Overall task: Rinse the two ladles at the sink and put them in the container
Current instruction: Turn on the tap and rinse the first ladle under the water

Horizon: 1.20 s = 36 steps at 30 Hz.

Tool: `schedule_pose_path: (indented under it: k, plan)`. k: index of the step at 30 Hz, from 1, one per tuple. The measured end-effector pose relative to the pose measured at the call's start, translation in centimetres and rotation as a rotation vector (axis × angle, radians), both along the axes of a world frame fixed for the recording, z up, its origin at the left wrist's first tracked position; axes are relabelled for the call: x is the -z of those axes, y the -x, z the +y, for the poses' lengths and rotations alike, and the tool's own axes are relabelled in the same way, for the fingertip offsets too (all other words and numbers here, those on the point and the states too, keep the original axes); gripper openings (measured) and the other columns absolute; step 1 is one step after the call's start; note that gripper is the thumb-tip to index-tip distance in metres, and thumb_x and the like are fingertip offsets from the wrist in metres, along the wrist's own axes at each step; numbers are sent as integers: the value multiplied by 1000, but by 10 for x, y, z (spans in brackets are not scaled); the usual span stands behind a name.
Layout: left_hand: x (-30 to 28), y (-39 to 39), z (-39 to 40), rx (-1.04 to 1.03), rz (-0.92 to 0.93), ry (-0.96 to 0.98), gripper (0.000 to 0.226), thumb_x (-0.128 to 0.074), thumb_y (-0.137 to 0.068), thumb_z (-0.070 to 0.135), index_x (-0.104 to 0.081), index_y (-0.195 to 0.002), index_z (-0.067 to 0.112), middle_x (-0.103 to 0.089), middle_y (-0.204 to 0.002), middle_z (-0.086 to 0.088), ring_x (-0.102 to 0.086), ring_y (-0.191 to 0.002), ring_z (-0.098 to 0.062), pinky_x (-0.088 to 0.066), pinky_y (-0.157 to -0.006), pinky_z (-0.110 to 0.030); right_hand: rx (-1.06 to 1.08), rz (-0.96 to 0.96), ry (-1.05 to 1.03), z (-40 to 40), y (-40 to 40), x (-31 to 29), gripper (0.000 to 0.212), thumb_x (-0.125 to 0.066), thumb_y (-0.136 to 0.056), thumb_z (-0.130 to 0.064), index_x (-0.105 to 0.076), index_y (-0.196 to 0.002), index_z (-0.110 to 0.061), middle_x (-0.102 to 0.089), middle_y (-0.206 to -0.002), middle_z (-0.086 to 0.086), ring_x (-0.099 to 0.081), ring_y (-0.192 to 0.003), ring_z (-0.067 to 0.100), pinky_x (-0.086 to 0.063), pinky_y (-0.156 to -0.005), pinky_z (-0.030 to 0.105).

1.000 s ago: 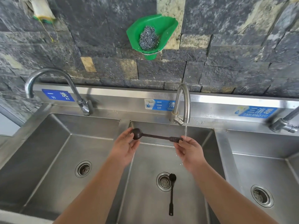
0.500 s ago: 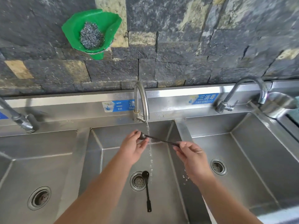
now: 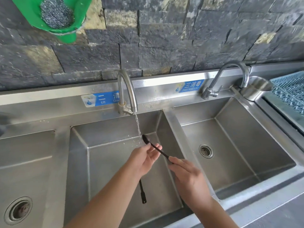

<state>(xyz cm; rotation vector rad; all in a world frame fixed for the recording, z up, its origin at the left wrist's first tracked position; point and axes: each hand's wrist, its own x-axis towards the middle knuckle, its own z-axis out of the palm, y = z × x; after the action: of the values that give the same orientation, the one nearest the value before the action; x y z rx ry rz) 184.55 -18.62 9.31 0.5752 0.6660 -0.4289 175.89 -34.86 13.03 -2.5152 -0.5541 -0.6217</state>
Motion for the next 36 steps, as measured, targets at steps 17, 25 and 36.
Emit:
schedule_pose_path:
  k: [17, 25, 36]
  plan:
    - [21, -23, -153, 356, -176, -347, 8, -63, -91, 14, -67, -95, 19, -70, -75, 0, -68, -67, -18, -56, -63, -30, 292, 588, -358, -125, -41, 44, 27, -70, -81, -5, -73, -100, -25, -74, -82, -13, -68, -69, 3, -54, -66, 21]
    - [83, -74, -299, 601, -229, -630, 33, -54, -93, -1, -67, -107, 25, -69, -76, -1, -68, -71, -20, -60, -72, -41, 575, 1087, -503, -252, -112, 115, 22, -66, -80, -20, -64, -67, -37, -69, -71, -14, -66, -77, 17, -44, -62, 24]
    - [256, -90, -385, 983, -12, -939, 32, -54, -79, -2, -75, -98, 14, -73, -94, -24, -69, -87, -44, -59, -79, -47, 772, 1512, -324, -317, -157, 276, 21, -59, -86, -20, -71, -99, -8, -72, -98, 12, -69, -90, 27, -51, -67, 27]
